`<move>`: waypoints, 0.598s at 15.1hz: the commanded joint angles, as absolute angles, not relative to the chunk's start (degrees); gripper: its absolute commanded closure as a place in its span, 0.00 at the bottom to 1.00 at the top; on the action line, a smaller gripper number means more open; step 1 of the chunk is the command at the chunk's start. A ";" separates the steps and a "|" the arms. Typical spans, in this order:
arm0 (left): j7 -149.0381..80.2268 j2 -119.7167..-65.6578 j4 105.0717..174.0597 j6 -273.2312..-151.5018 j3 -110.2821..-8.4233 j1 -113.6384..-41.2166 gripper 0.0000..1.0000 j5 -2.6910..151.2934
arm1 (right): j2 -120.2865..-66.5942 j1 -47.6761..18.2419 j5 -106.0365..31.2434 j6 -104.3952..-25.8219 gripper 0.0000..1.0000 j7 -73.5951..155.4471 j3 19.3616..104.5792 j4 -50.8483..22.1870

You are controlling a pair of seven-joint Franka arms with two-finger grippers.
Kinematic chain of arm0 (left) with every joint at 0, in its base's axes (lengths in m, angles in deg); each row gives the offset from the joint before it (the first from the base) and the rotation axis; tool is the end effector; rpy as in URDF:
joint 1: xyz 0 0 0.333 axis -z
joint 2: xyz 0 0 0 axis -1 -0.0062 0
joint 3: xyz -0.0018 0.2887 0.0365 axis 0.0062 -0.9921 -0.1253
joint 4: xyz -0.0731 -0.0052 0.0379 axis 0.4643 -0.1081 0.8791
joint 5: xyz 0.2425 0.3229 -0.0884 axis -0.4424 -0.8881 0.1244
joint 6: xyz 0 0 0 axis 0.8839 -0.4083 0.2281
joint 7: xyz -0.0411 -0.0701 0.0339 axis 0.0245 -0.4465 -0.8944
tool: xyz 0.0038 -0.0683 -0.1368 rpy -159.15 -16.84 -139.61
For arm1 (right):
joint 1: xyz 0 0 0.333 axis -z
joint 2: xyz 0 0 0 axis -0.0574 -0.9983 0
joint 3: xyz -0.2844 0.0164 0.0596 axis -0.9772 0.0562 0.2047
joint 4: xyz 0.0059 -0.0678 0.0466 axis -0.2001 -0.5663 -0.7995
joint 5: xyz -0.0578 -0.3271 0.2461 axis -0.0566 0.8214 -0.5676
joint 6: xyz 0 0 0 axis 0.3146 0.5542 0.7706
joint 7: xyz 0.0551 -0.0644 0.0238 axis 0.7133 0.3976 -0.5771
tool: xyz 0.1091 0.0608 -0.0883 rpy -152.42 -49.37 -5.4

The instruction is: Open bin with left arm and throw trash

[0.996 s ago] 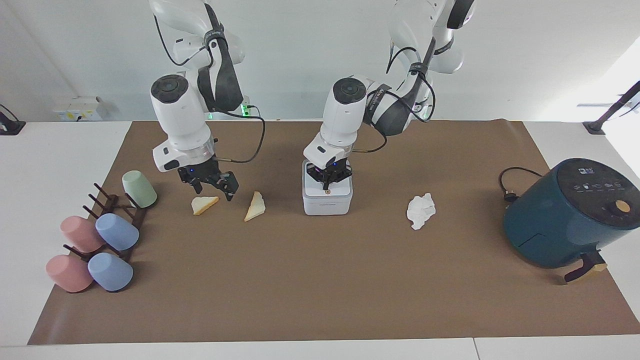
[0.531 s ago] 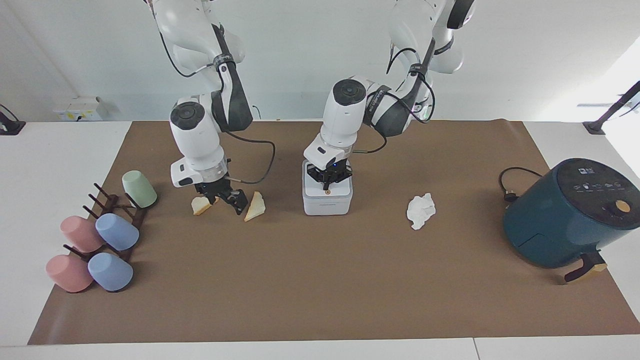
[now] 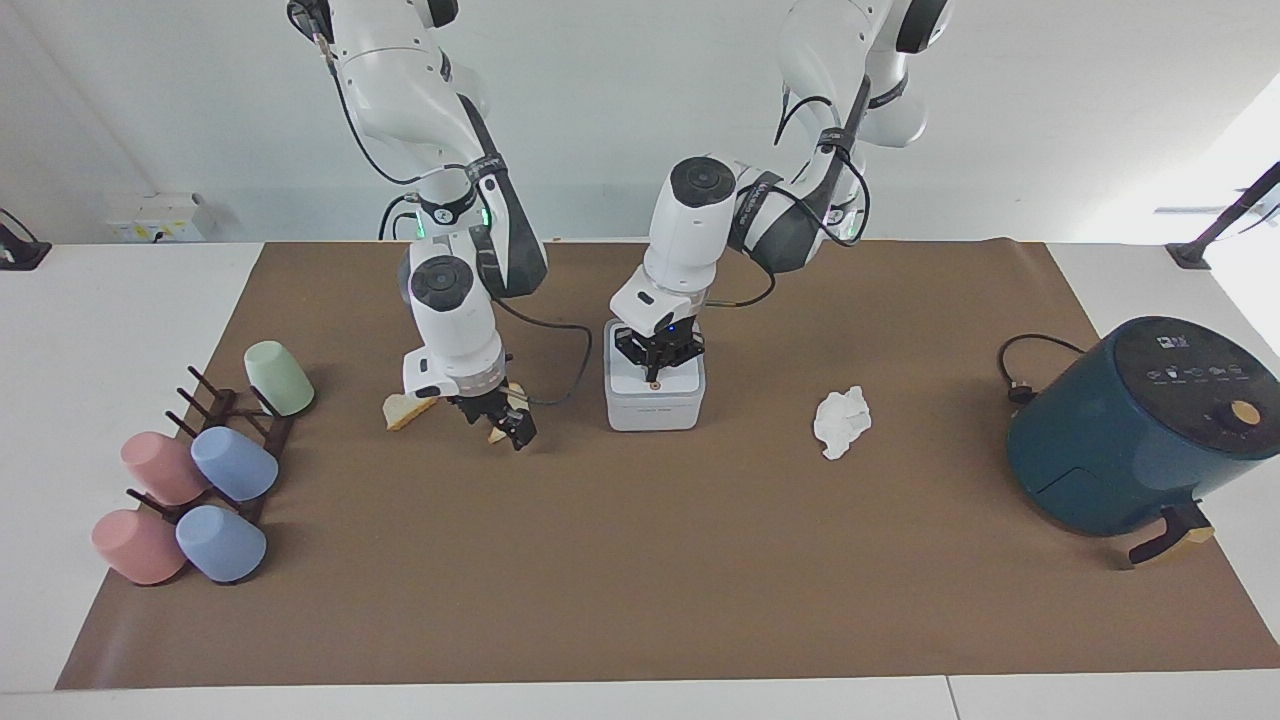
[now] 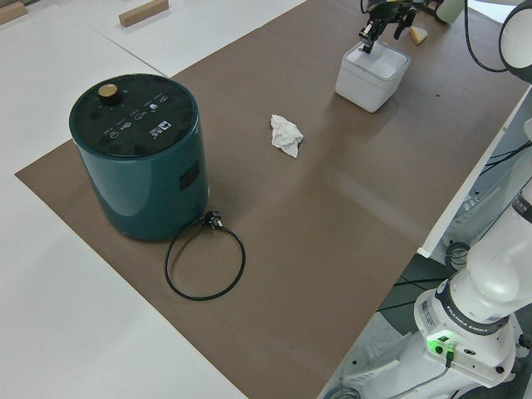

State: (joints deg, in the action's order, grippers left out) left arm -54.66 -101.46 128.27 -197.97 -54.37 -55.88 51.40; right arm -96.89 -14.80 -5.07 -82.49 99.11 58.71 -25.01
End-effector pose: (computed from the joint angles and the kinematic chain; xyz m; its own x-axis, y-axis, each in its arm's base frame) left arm 0.5064 -0.4499 0.3368 0.9958 -0.0713 0.0578 -0.0789 -0.9869 0.1410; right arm 0.5952 0.1634 0.2174 0.8319 -0.5546 0.0204 -0.5541 -0.8321 -0.0241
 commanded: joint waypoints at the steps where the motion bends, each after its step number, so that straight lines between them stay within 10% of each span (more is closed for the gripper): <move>1: -53.60 -100.48 129.61 -196.53 -55.35 -55.28 1.00 51.45 | -97.26 -14.19 -3.56 -83.65 0.05 100.78 58.81 -25.62; 3: -53.07 -97.41 127.93 -191.87 -55.79 -56.41 1.00 51.89 | -97.08 -14.45 -3.56 -83.65 0.19 100.78 58.81 -25.89; 6: -48.26 -92.05 127.92 -185.89 -55.61 -61.50 1.00 52.06 | -96.64 -15.68 -3.47 -85.49 1.00 100.61 58.81 -27.73; 9: -35.63 -90.80 129.23 -183.85 -55.79 -68.87 1.00 52.06 | -96.47 -15.68 -3.47 -85.94 1.00 100.52 58.81 -28.09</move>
